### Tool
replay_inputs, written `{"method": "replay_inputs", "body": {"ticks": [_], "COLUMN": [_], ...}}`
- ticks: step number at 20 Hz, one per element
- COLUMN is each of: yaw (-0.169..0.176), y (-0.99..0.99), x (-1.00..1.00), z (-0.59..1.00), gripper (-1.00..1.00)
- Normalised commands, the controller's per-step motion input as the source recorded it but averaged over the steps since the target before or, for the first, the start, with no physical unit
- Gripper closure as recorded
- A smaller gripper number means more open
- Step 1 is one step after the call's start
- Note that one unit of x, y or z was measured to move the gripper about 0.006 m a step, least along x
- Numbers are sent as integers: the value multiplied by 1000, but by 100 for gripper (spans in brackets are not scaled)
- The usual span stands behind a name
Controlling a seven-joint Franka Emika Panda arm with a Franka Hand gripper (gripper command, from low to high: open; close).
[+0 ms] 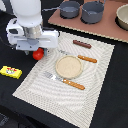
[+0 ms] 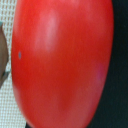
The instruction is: Interact with the objects in diverse but meaningful ways.
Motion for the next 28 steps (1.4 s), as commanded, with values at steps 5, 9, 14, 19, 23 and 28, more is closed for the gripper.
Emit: {"method": "replay_inputs", "body": {"ticks": [5,9,14,19,23,28], "yaw": [-27,-36,-20,-2,0,-3], "y": [0,0,-10,-31,284,355], "x": [174,188,139,111,509,707], "z": [-127,-64,-30,70,485,565], "gripper": [100,100,100,100,100,100]}}
